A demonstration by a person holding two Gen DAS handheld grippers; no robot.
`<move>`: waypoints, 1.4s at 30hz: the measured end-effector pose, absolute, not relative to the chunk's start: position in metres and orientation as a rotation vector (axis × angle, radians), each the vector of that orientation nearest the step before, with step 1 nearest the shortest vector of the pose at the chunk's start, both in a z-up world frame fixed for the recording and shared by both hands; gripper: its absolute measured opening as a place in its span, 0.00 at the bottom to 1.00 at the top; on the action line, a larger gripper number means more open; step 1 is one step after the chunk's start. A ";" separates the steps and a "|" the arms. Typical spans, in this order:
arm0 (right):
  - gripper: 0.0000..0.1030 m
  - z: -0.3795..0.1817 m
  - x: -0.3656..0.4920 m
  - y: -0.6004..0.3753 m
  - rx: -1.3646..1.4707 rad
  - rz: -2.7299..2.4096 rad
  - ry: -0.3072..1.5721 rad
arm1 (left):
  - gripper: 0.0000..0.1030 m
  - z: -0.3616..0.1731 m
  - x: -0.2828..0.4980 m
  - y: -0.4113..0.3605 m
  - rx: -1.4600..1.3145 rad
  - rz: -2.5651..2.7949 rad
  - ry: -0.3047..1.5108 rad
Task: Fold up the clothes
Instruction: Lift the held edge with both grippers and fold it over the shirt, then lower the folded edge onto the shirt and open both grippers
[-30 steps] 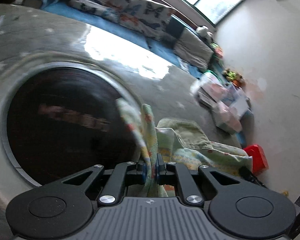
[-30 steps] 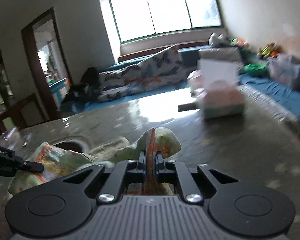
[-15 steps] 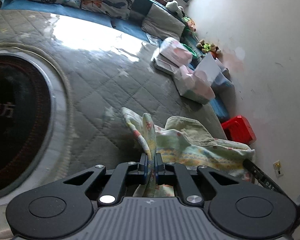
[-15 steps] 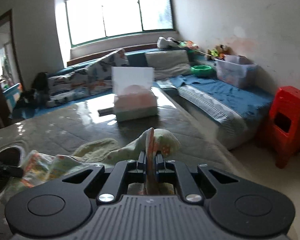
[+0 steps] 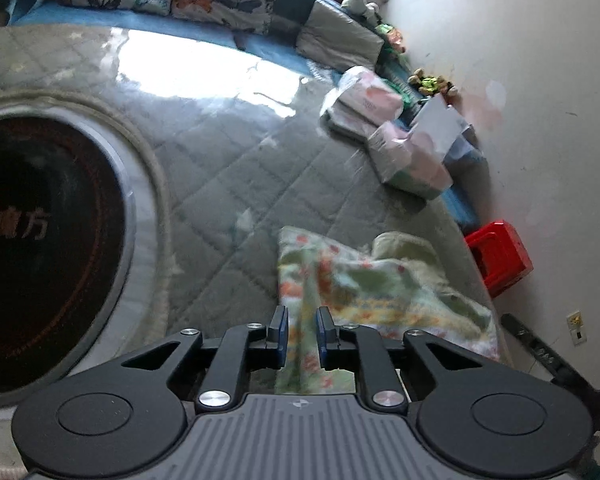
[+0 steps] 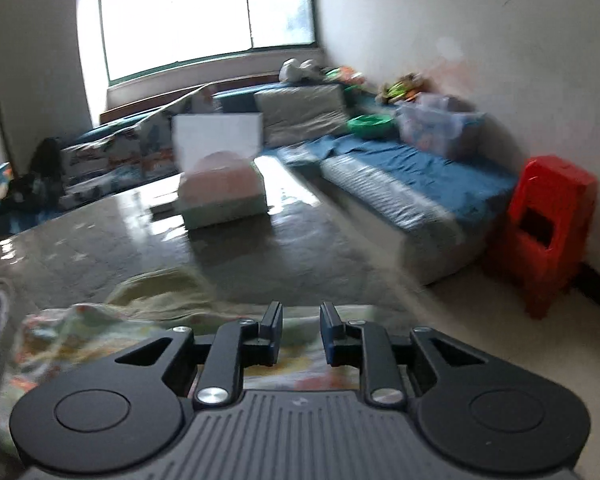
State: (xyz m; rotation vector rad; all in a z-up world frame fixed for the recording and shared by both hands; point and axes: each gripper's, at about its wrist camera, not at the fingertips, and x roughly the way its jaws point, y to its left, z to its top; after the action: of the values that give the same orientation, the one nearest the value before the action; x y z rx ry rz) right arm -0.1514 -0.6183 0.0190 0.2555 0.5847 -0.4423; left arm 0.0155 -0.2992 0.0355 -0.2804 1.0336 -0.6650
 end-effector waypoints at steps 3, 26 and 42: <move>0.19 0.010 -0.137 -0.613 0.261 -0.386 0.615 | 0.16 0.038 0.015 -0.314 -0.276 -0.704 1.036; 0.53 0.009 -0.126 -0.580 0.185 -0.259 0.651 | 0.16 0.012 0.038 -0.394 -0.325 -0.825 1.115; 0.77 0.009 -0.171 -0.495 0.013 -0.212 0.625 | 0.28 0.020 -0.035 -0.321 -0.201 -0.887 1.064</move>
State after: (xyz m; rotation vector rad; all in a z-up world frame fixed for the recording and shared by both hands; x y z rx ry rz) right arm -0.1714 -0.4951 0.0091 0.0131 0.6252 -0.2116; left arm -0.0349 -0.3207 0.0204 -0.2006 1.0640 -0.8868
